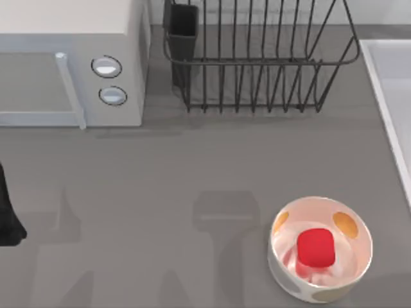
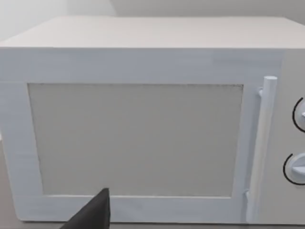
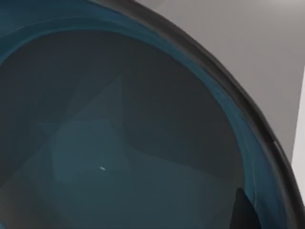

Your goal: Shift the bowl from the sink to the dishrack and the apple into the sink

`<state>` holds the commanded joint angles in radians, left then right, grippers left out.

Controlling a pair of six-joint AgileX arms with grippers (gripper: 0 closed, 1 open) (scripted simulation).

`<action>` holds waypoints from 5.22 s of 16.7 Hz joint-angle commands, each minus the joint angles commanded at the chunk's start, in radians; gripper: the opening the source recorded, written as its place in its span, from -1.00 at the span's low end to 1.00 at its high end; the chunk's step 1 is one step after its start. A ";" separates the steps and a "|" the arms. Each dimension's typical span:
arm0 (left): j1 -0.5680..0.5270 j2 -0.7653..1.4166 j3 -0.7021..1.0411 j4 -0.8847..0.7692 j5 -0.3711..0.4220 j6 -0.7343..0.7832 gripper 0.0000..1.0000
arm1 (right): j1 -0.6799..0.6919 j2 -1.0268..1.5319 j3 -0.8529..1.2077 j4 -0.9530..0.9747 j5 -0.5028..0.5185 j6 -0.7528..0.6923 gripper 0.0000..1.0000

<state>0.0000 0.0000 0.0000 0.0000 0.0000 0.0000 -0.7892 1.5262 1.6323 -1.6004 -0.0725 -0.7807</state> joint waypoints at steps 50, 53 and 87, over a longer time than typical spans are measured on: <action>0.000 0.000 0.000 0.000 0.000 0.000 1.00 | 1.421 0.518 -0.299 2.301 0.738 0.798 -1.00; 0.000 0.000 0.000 0.000 0.000 0.000 1.00 | 1.421 0.518 -0.299 2.301 0.738 0.798 -1.00; 0.000 0.000 0.000 0.000 0.000 0.000 1.00 | 1.193 -0.170 -0.870 2.114 0.372 0.810 1.00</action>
<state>0.0000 0.0000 0.0000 0.0000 0.0000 0.0000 0.4034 1.3560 0.7628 0.5139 0.2992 0.0290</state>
